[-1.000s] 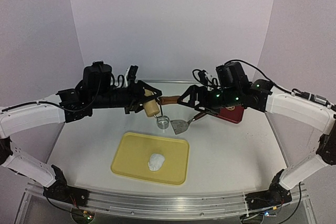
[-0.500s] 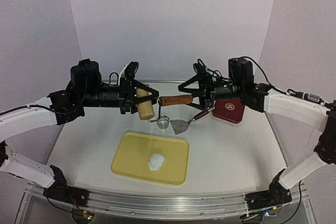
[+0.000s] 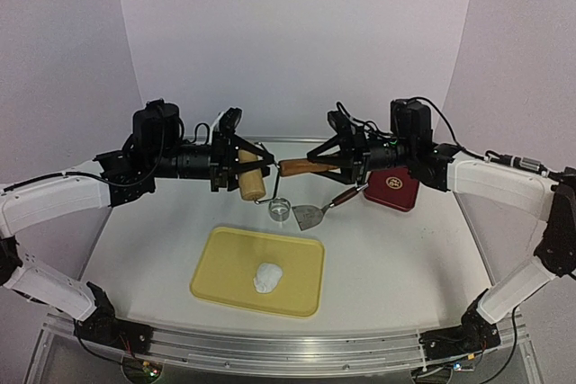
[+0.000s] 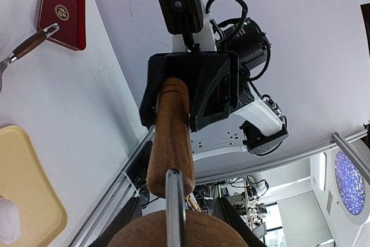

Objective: Roll out the dumpling wrappers from the dough

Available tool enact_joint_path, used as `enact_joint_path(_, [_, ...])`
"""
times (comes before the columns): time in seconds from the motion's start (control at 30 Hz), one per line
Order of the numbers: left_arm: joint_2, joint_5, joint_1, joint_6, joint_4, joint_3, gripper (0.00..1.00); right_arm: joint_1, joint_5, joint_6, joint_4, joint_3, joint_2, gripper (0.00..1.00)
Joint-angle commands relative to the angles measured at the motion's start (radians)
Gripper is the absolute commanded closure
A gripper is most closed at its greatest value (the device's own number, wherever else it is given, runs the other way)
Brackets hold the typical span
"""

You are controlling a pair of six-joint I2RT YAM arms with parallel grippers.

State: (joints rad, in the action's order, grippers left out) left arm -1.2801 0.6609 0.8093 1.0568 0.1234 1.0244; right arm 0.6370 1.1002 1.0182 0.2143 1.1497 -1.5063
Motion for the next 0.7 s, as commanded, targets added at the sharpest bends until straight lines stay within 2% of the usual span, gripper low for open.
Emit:
enact_joint_path(0.0, [-0.023,0.02,-0.044,0.019,0.044,0.06,1.0,0.021,0.045,-0.001,0.082,0.009,0.018,0.75])
enact_joint_path(0.07, [-0.034,0.027,-0.054,0.016,0.033,0.06,0.98,0.021,0.016,-0.01,0.08,0.0,0.024,0.87])
enact_joint_path(0.1, [-0.042,0.029,-0.056,0.01,0.023,0.061,0.84,0.021,-0.004,-0.015,0.076,-0.001,0.026,0.93])
enact_joint_path(0.13, [-0.048,0.03,-0.06,-0.014,-0.008,0.067,0.67,0.018,-0.036,-0.021,0.064,-0.005,0.032,0.98])
enact_joint_path(0.2, [-0.053,0.006,-0.069,-0.078,-0.141,0.089,0.3,0.009,-0.104,-0.038,0.02,-0.014,0.043,1.0])
enact_joint_path(0.23, [-0.047,-0.028,-0.075,-0.131,-0.224,0.102,0.19,0.005,-0.16,-0.071,-0.052,-0.012,0.053,1.0])
enact_joint_path(0.3, [-0.023,-0.125,-0.091,-0.193,-0.388,0.117,0.08,0.002,-0.267,-0.159,-0.201,0.007,0.071,1.0])
enact_joint_path(0.37, [0.029,-0.213,-0.109,-0.233,-0.492,0.107,0.03,0.001,-0.355,-0.233,-0.378,0.032,0.094,1.0])
enact_joint_path(0.47, [0.099,-0.386,-0.125,-0.245,-0.663,0.074,0.01,0.002,-0.463,-0.316,-0.558,0.045,0.126,1.0])
enact_joint_path(0.57, [0.085,-0.48,-0.126,-0.232,-0.849,0.048,0.06,0.004,-0.541,-0.355,-0.708,0.048,0.136,1.0])
enact_joint_path(0.67, [0.036,-0.48,-0.127,-0.228,-0.908,-0.02,0.18,0.031,-0.597,-0.353,-0.792,0.027,0.145,1.0])
